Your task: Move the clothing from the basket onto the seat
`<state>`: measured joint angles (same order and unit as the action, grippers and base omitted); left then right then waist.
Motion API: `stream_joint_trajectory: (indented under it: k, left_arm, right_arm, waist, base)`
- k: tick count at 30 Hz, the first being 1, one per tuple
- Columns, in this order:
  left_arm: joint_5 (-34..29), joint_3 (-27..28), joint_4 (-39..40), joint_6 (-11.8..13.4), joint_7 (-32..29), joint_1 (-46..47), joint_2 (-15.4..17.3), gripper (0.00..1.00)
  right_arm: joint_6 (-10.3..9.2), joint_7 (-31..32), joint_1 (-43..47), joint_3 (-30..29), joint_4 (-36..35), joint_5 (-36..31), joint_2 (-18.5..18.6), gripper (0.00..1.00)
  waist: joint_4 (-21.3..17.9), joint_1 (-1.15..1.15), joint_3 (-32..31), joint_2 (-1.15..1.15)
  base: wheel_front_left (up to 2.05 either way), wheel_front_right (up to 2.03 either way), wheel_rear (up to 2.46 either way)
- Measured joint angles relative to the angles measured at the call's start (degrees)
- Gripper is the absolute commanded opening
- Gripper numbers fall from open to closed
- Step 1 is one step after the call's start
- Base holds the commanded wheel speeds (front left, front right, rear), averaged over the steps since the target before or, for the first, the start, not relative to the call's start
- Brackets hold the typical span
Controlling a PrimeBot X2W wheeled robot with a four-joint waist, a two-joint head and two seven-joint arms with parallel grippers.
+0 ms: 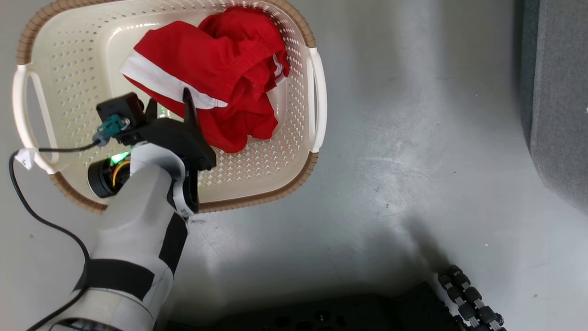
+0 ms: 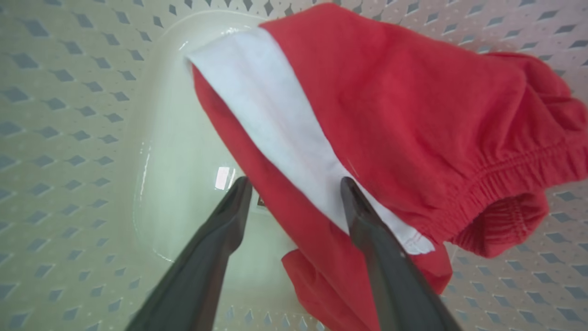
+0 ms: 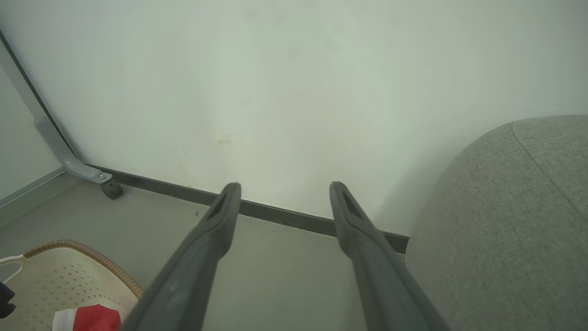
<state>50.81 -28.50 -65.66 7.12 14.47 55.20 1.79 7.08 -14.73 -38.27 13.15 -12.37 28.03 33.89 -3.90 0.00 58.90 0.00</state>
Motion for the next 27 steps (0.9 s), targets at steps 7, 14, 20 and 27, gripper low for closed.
stream_joint_trajectory:
  k: [7, 14, 20, 27]
  left_arm:
    - [0.9, -0.7, -1.1, 0.0, 0.0, 2.7, 0.0, 1.0]
    - [1.9, -2.7, -2.9, 0.0, 0.0, 3.2, 0.0, 0.0]
    - [1.8, -4.0, -2.7, 0.0, 0.0, 1.7, 0.0, 0.0]
    - [1.6, -6.7, 0.1, 0.0, 0.0, -2.7, 0.1, 0.0]
  right_arm:
    - [0.01, 0.0, 0.0, 0.9, 0.2, 0.2, 0.0, 1.0]
    - [0.01, 0.0, -0.3, 1.6, 2.3, 0.7, -1.0, 1.0]
    - [0.01, 0.0, -1.2, 1.9, 4.1, 0.7, -1.4, 1.0]
    - [0.01, 0.0, -1.0, 3.8, 7.7, 0.7, -2.2, 1.0]
  waist:
    - [-0.8, 0.0, 1.2, 0.0]
    - [-1.6, 0.0, 0.3, 0.0]
    - [-1.7, 0.0, -1.8, -0.01]
    - [-1.5, 0.0, -5.9, -0.01]
  base:
    - [0.0, 0.0, 0.0]
    - [0.0, 0.0, 0.0]
    - [0.0, 0.0, 0.0]
    - [0.0, 0.0, 0.0]
